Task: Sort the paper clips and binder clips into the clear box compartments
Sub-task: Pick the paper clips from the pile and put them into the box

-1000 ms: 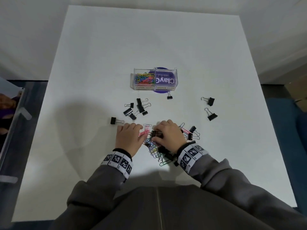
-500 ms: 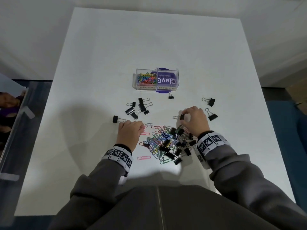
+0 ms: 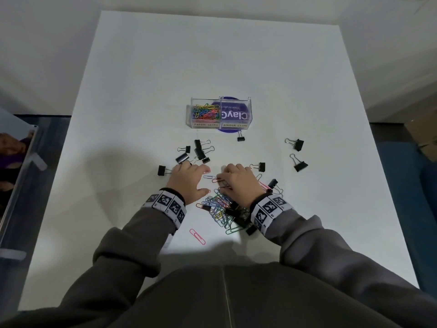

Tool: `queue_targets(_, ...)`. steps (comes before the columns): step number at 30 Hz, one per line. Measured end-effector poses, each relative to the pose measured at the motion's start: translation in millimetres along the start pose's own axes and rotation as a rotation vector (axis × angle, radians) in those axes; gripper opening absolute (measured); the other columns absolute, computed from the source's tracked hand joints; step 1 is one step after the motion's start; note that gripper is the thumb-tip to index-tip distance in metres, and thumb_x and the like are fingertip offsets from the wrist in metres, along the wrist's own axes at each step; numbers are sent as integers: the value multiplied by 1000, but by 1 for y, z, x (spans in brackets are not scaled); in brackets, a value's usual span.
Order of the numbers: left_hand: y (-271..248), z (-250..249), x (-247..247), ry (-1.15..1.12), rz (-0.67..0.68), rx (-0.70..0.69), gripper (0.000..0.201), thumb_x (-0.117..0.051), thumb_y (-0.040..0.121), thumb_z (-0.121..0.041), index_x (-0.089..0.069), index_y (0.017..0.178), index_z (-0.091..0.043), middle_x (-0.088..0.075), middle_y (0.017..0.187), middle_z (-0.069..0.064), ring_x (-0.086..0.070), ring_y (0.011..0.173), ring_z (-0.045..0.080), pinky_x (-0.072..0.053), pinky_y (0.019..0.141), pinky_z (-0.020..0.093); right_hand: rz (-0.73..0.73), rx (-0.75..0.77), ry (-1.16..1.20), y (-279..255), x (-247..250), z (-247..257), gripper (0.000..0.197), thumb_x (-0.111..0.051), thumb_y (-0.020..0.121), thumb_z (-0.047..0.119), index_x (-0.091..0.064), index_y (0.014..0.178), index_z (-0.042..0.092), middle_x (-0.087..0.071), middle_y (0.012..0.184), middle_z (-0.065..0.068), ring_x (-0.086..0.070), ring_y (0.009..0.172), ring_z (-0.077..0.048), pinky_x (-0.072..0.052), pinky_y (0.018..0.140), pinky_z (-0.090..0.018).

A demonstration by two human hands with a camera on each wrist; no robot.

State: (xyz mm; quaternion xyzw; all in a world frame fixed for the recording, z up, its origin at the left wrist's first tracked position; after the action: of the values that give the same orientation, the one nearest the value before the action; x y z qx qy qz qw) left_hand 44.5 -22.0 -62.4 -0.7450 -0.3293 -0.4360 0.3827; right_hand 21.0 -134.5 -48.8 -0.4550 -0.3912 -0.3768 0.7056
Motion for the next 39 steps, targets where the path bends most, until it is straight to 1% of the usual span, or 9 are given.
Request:
queue_targets(4, 4, -2, 1, 74, -10, -37, 35, -64, 81, -38, -56, 110, -19, -63, 104, 1, -49, 105, 27, -33, 91, 38, 1, -3, -23, -3, 0, 5, 24, -51, 90, 18, -56, 113, 15, -59, 114, -7, -51, 109, -28, -34, 91, -36)
queue_targets(7, 2, -12, 2, 171, -39, -121, 22, -79, 67, -30, -62, 75, -18, -62, 71, 0, -59, 75, 27, -46, 70, 37, 33, -25, -34, -5, 0, 8, 17, -48, 91, 14, -56, 105, 11, -61, 113, -10, -52, 108, -29, -34, 91, -37)
queue_targets(9, 1, -14, 2, 241, -68, -135, 25, -83, 59, -29, -60, 67, -20, -59, 64, -2, -58, 64, 24, -48, 60, 32, 35, -35, -86, -6, -1, 9, 19, -45, 91, 10, -54, 108, 8, -60, 115, -12, -52, 109, -30, -36, 92, -38)
queue_targets(13, -4, -17, 3, 218, -108, -128, 25, -80, 64, -33, -59, 70, -20, -59, 66, -4, -58, 63, 21, -46, 59, 31, 22, -38, -158, -5, -6, 8, 23, -43, 89, 5, -48, 112, 6, -58, 115, -14, -52, 109, -31, -36, 93, -39)
queue_targets(17, -10, -11, -1, 23, -60, -57, 22, -69, 77, -34, -61, 88, -16, -61, 87, 1, -55, 87, 25, -36, 79, 36, -13, -16, -182, -1, 1, 5, 17, -47, 88, 11, -51, 105, 11, -62, 104, -10, -55, 104, -29, -34, 91, -39)
queue_targets(23, -12, -9, -3, 9, -93, -26, 16, -60, 84, -29, -60, 91, -14, -62, 93, 4, -54, 96, 26, -33, 86, 37, -157, -91, 303, 21, 49, -17, 10, -55, 90, 21, -59, 89, 11, -66, 86, -3, -59, 84, -24, -37, 90, -38)
queue_targets(28, -6, -2, 0, -121, -72, 12, 17, -53, 90, -21, -57, 106, -14, -63, 103, 2, -52, 103, 23, -28, 90, 32, -247, -87, 575, 65, 107, -20, 13, -58, 89, 12, -51, 78, 15, -58, 77, -1, -55, 74, -18, -45, 74, -28)
queue_targets(34, -2, 7, 22, -449, -148, 70, 15, -50, 92, -14, -61, 96, -3, -62, 97, 11, -57, 89, 29, -44, 80, 38, -338, -73, 440, 126, 145, -13, 6, -58, 87, 9, -62, 90, 6, -67, 96, -10, -57, 85, -20, -49, 81, -35)
queue_targets(39, -2, 0, 24, -407, -122, 102, 19, -38, 94, -9, -51, 107, -6, -66, 101, 10, -61, 91, 27, -47, 85, 38, -179, -35, 272, 152, 125, -1, 14, -56, 86, 6, -65, 96, 4, -68, 104, -14, -60, 99, -30, -49, 88, -41)
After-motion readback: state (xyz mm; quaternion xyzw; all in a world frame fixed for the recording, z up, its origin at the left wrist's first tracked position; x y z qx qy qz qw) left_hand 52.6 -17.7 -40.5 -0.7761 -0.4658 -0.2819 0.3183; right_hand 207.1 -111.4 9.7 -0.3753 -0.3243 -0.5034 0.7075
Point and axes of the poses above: each hand's wrist, its own y-axis towards the middle knuckle, its own x-axis out of the back of the hand, z = x × y, the point moved 8 cm from there along y, towards the middle knuckle
